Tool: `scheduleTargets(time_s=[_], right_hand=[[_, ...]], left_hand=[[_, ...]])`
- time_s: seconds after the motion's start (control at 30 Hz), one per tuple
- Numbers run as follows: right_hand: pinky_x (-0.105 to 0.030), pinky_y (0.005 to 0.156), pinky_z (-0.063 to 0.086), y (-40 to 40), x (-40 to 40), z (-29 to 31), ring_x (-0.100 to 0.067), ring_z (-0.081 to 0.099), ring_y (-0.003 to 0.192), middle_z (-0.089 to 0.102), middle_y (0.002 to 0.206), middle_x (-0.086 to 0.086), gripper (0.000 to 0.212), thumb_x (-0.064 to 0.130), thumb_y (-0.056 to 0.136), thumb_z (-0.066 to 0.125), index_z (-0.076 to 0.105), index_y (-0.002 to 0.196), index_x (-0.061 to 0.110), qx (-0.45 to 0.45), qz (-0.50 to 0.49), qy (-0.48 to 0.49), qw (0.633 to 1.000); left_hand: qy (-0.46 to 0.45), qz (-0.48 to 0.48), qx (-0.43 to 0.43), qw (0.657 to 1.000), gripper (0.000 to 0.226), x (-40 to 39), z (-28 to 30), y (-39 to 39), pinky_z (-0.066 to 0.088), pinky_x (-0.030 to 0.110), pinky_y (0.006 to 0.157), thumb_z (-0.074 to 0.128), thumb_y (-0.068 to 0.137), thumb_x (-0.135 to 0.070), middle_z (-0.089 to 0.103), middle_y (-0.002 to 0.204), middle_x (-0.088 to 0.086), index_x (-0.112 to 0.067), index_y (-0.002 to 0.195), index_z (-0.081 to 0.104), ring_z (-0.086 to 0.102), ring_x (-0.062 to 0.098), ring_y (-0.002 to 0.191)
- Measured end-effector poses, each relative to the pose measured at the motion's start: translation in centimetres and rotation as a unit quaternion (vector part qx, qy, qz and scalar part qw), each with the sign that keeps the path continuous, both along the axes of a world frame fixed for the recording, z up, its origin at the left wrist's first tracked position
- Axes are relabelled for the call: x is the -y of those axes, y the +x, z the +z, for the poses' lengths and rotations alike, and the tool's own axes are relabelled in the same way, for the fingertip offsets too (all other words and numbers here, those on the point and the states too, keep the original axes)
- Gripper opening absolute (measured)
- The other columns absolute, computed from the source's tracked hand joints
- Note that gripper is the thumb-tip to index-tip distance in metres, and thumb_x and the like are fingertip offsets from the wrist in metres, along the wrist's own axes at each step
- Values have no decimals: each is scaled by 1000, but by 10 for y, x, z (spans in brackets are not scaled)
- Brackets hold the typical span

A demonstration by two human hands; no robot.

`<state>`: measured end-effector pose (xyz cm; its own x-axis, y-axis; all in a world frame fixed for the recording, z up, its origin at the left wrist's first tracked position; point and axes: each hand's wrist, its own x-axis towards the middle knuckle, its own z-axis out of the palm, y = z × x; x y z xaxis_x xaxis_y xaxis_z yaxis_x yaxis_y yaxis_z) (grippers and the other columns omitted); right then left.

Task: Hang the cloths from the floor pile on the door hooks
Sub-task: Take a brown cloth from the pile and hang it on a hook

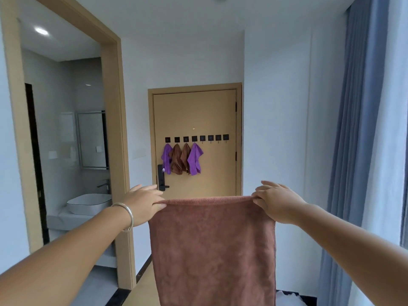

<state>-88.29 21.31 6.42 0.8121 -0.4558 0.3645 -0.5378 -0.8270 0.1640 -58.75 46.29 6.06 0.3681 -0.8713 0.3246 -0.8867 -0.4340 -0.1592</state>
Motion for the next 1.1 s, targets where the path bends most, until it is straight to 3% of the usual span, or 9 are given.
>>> scheduleTargets(time_s=[0.23, 0.6, 0.93, 1.03, 1.1], right_hand=[[-33, 117, 14, 91, 84, -4, -12, 16, 145, 43, 145, 15, 44, 43, 103, 25, 52, 135, 30, -2, -18, 1, 1000], [-32, 115, 16, 247, 212, -10, -12, 19, 144, 48, 139, 14, 43, 44, 102, 25, 55, 131, 31, -3, -30, -1, 1000], [-29, 109, 27, 351, 336, -19, -13, 28, 137, 53, 131, 13, 39, 39, 103, 27, 55, 130, 33, -31, -22, -23, 999], [-31, 113, 23, 387, 382, -11, -13, 24, 141, 50, 136, 14, 41, 42, 103, 27, 54, 131, 32, -22, -17, -3, 1000], [-30, 108, 27, 410, 415, -4, -13, 31, 135, 53, 125, 13, 40, 42, 103, 28, 57, 126, 30, -12, -7, -5, 1000]], left_hand=[[-9, -26, -1, 1000, 39, 94, -8, 103, 7, 37, 117, 28, 101, -47, 36, 150, -15, -42, 130, 54, 14, 8, 144], [-5, -33, 3, 999, 41, 225, -9, 260, 8, 35, 118, 26, 102, -45, 33, 152, -14, -38, 137, 47, 13, 8, 145], [4, -46, -25, 999, 42, 345, -23, 357, 13, 29, 117, 29, 102, -43, 37, 149, -17, -34, 139, 45, 18, 7, 143], [-2, -43, -46, 998, 38, 385, -22, 386, 25, 29, 112, 31, 101, -42, 50, 137, -14, -31, 125, 58, 29, 8, 138], [-5, -34, -46, 998, 33, 417, -17, 406, 33, 29, 104, 32, 101, -41, 59, 115, -12, -27, 101, 62, 38, 8, 130]])
